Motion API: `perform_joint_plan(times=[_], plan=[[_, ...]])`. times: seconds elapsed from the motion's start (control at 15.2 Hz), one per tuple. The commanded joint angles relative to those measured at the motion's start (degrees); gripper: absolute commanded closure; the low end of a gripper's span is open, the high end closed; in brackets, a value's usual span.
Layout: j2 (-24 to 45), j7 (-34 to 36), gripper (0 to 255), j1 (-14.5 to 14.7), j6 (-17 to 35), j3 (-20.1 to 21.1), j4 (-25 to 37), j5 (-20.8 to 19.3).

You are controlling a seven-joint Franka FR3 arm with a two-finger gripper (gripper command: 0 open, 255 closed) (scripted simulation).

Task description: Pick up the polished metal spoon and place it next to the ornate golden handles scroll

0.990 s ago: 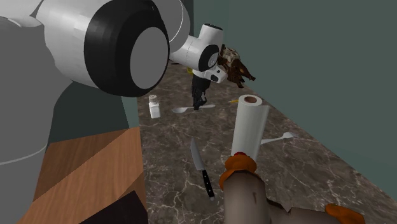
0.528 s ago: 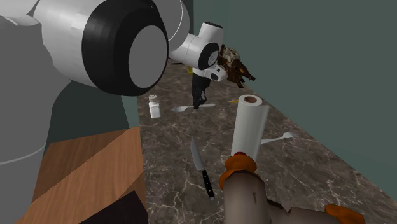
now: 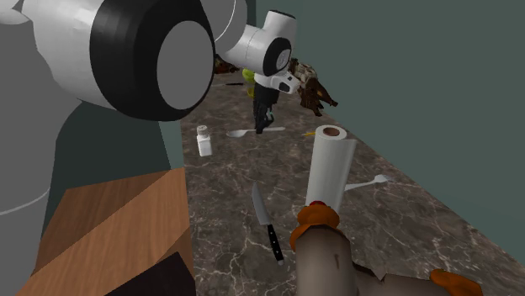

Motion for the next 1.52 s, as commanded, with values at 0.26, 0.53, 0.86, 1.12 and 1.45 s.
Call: perform_joint_plan(times=[0.26, 0.53, 0.86, 1.12, 1.45], plan=[[-1.2, 0.5, 255, 0.0, -4.0, 0.1, 2.9, 0.1], [-1.7, 0.9, 255, 0.0, -6.8, 0.2, 5.1, 0.1], [-2.1, 1.4, 255, 0.1, -10.3, 0.3, 8.4, 0.1], [-2.2, 1.9, 255, 0.3, -13.4, 0.4, 11.4, 0.0], [-1.8, 2.5, 255, 0.5, -17.3, 0.4, 15.8, -0.2]])
